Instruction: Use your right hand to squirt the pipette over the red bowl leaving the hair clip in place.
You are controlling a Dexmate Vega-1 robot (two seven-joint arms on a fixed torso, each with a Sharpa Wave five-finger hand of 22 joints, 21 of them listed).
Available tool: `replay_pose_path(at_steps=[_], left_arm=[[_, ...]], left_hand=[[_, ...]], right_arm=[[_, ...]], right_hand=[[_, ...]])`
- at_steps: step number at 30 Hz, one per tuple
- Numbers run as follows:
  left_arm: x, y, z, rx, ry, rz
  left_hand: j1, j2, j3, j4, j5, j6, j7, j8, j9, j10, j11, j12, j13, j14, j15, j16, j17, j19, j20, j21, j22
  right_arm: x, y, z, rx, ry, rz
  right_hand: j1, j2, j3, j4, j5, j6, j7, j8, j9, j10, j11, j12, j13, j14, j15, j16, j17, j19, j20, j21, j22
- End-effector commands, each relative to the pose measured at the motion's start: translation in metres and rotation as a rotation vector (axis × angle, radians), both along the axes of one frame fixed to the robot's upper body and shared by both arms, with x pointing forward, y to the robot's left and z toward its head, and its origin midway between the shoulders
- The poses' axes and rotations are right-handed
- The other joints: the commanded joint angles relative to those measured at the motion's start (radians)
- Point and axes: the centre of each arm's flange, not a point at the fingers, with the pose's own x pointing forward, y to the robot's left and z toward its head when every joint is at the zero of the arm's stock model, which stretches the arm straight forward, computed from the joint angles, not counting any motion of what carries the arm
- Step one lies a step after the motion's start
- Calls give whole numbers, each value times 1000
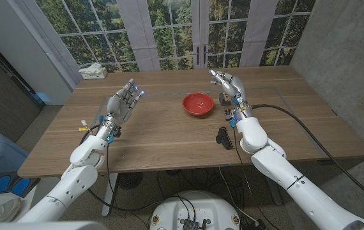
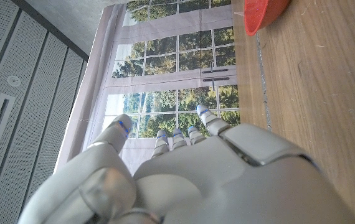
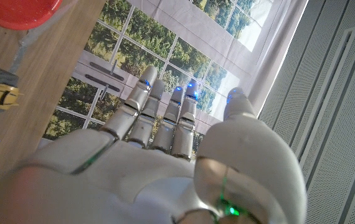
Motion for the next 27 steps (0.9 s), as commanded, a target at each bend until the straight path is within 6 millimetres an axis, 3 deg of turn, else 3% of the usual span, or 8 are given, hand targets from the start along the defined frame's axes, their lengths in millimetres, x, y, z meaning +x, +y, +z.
replay_pose_path(at_steps=[1, 5, 7, 12, 20, 23, 27], left_arm=[[-4, 1, -5, 10, 16, -4], [-6, 0, -7, 10, 19, 6], [-6, -2, -8, 0, 23, -1], [-7, -4, -9, 3, 26, 6], [-11, -7, -9, 12, 26, 11], [-13, -8, -10, 15, 28, 16], [-15, -9, -13, 13, 39, 21]], left_hand=[[-7, -2, 6, -5, -6, -6, -4, 1, 2, -10, -3, 2, 0, -8, -60, 4, 1, 10, -17, 5, 3], [-12, 11, 10, 2, -4, -8, 1, 1, 2, -10, -1, 2, 0, -8, -57, 6, 4, 8, -14, 5, 3], [-17, 26, 15, 12, -2, -7, 4, 3, 2, -7, 0, 4, 0, -7, -56, 8, 6, 7, -11, 5, 3], [-25, 40, 27, 34, 3, -3, 7, 4, 2, -5, 2, 4, 0, -6, -59, 11, 8, 5, -14, 5, 4], [-34, 34, 30, 47, 5, -2, 0, 5, 2, -7, -7, 3, 0, -10, -66, 10, 10, 2, -19, 4, 4], [-39, 28, 30, 52, 6, -2, -4, 5, 2, -8, -11, 3, 0, -11, -70, 10, 10, 1, -19, 4, 4], [-42, 26, 30, 55, 6, -1, -5, 5, 2, -7, -13, 3, 0, -13, -75, 9, 10, 1, -20, 4, 4]], right_arm=[[-6, -13, -8, 11, 43, 52], [-5, -18, -10, 22, 51, 74], [-4, -21, -12, 29, 56, 104], [-1, -28, -14, 40, 81, 137], [3, -45, -19, 86, 97, 230], [5, -51, -21, 97, 99, 275], [8, -58, -23, 111, 98, 300]], right_hand=[[-23, 0, -8, 3, -10, -22, 2, 0, 2, -20, 11, -2, -4, -13, -83, -6, -1, -16, 5, -10, 1], [-37, 7, -9, 8, -16, -32, 4, 3, 2, -31, 18, -1, -10, -25, -77, -11, -2, -35, 8, -17, 1], [-45, 26, -3, 12, -22, -40, 9, 6, 2, -44, 30, -1, -16, -42, -73, -16, -3, -46, 7, -21, 1], [-43, 38, 5, 2, -27, -59, 29, 7, 1, -71, 36, -3, -28, -79, -73, -32, -8, -43, -5, -19, 1], [-58, 49, 9, -1, -29, -83, 38, 8, 0, -99, 51, -2, -50, -123, -51, -55, -22, -121, 0, -50, -2], [-81, 56, 9, 6, -29, -105, 68, 5, 0, -122, 61, -4, -62, -144, -41, -67, -32, -140, 5, -60, -3], [-114, 58, 5, 14, -28, -131, 85, 6, -1, -141, 75, -2, -78, -174, -18, -83, -48, -167, 9, -75, -6]])
